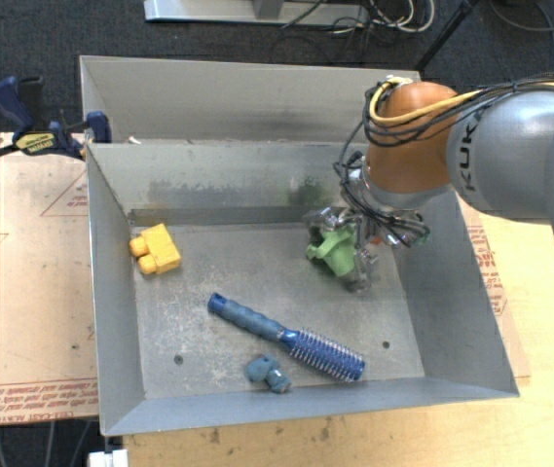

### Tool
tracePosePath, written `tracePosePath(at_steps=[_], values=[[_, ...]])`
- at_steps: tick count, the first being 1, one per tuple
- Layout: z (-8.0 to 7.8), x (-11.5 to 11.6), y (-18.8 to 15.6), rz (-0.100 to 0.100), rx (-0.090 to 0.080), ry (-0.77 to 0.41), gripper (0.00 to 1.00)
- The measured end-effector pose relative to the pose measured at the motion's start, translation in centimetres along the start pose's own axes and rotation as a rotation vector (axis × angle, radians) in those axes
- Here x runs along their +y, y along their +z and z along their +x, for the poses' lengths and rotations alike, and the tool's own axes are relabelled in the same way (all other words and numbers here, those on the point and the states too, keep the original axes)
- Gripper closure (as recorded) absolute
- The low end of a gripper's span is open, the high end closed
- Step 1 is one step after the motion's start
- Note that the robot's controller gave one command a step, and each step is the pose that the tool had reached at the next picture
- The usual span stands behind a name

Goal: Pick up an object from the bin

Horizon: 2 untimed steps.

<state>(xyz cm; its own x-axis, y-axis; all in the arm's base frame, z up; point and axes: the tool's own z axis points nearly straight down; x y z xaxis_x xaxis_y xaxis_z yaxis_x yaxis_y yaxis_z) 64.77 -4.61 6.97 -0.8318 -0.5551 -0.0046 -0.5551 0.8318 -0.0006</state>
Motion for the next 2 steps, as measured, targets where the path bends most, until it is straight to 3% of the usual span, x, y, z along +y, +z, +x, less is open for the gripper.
tracePosePath(at_steps=[1,2], values=[[-0.1,-0.1,-0.2,0.002,-0.004,0.001,1.0],[0.2,-2.4,-14.6,0.006,-0.004,-0.238,1.0]])
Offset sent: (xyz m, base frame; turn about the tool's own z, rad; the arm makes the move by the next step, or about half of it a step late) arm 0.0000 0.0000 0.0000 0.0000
